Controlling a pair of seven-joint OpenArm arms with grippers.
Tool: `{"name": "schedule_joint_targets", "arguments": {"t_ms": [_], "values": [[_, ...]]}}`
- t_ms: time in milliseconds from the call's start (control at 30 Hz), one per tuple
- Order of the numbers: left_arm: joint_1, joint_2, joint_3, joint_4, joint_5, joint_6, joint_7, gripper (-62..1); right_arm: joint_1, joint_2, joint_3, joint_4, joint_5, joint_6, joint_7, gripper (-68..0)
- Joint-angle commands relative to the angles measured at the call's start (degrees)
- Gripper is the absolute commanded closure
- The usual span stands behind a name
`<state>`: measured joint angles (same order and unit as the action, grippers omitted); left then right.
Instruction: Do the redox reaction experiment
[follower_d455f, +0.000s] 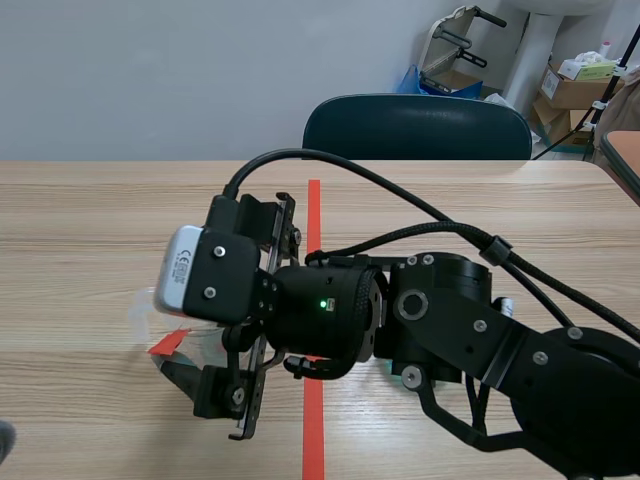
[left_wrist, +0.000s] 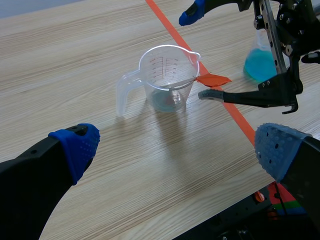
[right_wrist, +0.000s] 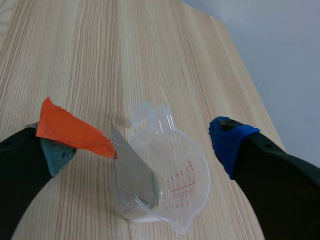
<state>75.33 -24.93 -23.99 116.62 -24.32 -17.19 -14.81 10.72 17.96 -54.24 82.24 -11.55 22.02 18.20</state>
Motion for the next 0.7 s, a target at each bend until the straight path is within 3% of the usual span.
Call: {"name": "schedule_joint_targets", "arguments": {"t_ms": [0, 500, 667], "values": [[0.1, 0.4, 0.0, 0.9, -0.4, -0.3, -0.7, -62.3, 0.6, 0.5, 0.2, 1.5, 0.4, -0.2, 0.9, -45.8], [0.1, 0.4, 0.0, 0.9, -0.4, -0.3, -0.7, -62.3, 0.6, 0.9, 0.2, 1.6, 0.4, -0.2, 0.9, -0.4], [0.1, 0.4, 0.0, 0.9, -0.4, -0.3, -0.7, -62.3, 0.6, 0.9, 0.3, 1.8, 0.4, -0.1, 0.6, -0.8]]}}
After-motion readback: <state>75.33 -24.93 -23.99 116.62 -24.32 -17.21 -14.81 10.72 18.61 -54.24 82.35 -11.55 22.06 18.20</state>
